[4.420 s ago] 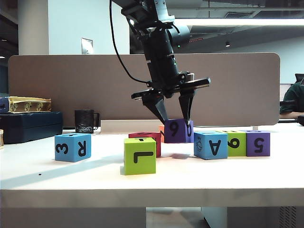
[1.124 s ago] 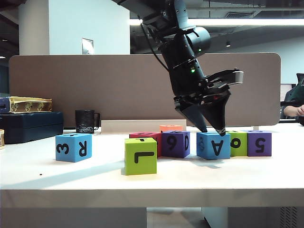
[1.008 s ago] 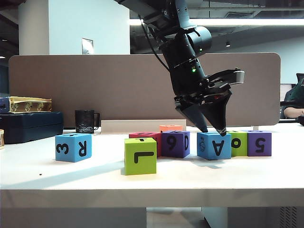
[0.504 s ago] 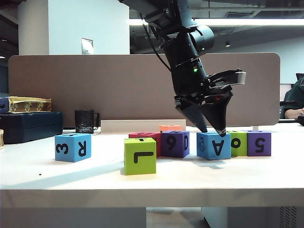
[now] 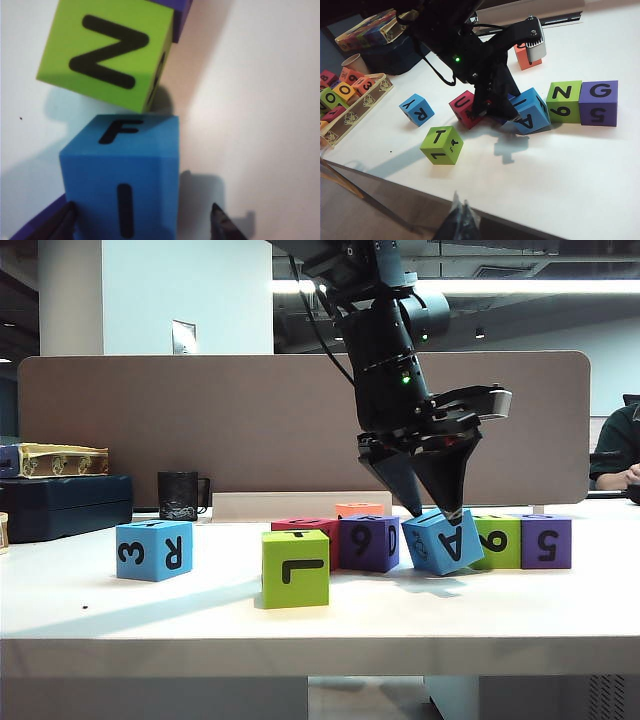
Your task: Select the appropriate blocks from the scattered letter blocks on the table and arrange them in a row to spell out "TURING".
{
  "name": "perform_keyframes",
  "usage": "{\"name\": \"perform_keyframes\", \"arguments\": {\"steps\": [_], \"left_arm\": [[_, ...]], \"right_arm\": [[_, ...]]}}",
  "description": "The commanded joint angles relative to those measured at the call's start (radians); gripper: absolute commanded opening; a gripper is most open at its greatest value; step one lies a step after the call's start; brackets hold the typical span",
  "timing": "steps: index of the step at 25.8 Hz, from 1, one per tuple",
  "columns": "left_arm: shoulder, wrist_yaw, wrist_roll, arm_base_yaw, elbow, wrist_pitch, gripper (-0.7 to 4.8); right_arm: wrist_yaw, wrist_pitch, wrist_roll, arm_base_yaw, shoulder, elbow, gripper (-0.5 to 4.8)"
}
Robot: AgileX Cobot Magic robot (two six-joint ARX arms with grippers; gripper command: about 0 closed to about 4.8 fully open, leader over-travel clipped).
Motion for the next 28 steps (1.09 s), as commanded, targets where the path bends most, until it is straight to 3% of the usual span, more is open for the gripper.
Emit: {"name": "perform_keyframes", "arguments": {"steps": [1,10,13,17,28], "left_arm": [[-0.014,0.005,-0.003,-0.006,0.000,-0.002,3.38],[-0.017,0.005,-0.012,-0.009,0.000,0.086,3.42],[-0.017,0.004,-0.056,-0.007,0.000,0.098,3.44],[-0.016,0.000,-0.058,-0.005,-0.002,0.116,4.11],[-0.003,-0.003,-0.058,0.003,-0.002,0.146,4.14]], "right_arm": [[0.001,0.015,-0.003,0.000,0.002,0.006,-0.01],[0.001,0.014,-0.003,0.000,0.002,0.006,-0.01],[0.000,0.014,-0.003,0.000,0.002,0.006,-0.01],[-0.003,0.013,-0.002,0.000,0.002,0.006,-0.01],[-0.008,0.009,-0.002,0.000,0.002,0.006,-0.01]]}}
